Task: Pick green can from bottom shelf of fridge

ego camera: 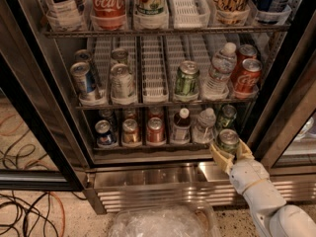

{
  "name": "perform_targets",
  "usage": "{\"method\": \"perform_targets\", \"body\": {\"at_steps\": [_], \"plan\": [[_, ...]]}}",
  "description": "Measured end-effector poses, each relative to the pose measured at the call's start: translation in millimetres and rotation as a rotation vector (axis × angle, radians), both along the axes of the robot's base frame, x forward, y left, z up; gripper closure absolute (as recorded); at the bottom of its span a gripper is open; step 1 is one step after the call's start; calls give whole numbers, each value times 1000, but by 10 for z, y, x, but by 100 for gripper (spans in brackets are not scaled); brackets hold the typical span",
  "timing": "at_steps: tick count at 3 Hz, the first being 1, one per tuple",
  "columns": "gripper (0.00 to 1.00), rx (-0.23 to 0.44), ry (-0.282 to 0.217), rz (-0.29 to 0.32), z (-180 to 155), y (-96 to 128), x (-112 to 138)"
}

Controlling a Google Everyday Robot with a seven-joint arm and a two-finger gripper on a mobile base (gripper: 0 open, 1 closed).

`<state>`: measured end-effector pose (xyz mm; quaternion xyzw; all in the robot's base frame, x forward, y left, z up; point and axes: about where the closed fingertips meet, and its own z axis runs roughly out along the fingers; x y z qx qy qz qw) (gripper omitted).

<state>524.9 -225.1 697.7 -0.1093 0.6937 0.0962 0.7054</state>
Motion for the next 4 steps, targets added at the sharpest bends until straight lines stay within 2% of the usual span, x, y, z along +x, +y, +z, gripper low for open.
{"method": "perform_targets", "body": {"at_steps": [1, 2, 3, 4], "plan": [[100, 15, 7, 74, 85, 157, -187], [100, 64, 49, 88, 130, 245, -254], [100, 75, 99, 24, 28, 197, -101], [100, 73, 115, -92, -113, 69, 266]]}}
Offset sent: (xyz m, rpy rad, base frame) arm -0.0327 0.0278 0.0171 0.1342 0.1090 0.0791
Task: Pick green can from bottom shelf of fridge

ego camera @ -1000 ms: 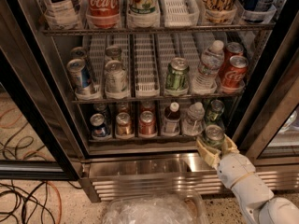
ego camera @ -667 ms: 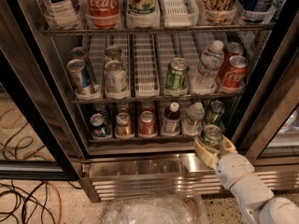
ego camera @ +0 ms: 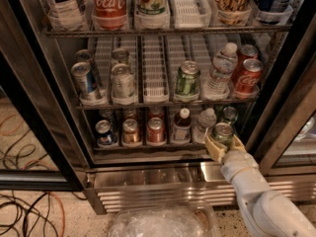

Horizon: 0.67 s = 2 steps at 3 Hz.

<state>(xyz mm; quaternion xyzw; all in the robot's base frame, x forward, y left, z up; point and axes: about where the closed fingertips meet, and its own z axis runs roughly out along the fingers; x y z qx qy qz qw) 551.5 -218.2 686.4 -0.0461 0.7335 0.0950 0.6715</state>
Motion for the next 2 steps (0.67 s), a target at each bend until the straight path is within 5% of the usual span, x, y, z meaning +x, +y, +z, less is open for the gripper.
{"method": "perform_targets", "body": {"at_steps": [1, 2], "plan": [[100, -6, -25, -90, -3, -139, 294], [100, -9, -38, -118, 20, -237, 285]]}}
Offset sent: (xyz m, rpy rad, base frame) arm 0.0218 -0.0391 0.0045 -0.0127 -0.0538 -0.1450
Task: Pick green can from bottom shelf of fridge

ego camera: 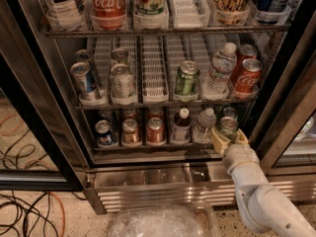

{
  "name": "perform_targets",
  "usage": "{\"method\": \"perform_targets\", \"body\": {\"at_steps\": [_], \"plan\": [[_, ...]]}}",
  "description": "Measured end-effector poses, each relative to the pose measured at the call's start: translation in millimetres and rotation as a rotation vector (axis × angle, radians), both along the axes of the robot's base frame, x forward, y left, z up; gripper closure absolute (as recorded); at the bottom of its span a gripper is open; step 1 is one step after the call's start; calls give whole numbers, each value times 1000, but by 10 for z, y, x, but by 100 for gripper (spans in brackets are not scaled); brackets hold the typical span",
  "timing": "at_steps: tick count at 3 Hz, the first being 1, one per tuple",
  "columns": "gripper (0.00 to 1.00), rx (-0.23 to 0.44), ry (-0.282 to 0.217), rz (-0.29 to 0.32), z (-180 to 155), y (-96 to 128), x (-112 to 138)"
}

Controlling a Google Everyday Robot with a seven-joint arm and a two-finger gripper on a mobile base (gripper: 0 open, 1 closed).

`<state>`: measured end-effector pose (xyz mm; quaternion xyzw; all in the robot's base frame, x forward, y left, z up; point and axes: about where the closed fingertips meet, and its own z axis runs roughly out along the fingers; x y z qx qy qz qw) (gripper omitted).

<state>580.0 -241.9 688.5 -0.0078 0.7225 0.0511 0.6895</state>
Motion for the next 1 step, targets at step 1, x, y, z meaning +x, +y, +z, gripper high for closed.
{"method": "perform_targets", "body": {"at_steps": [1], "plan": [[100, -14, -20, -19, 74, -143, -167]]}}
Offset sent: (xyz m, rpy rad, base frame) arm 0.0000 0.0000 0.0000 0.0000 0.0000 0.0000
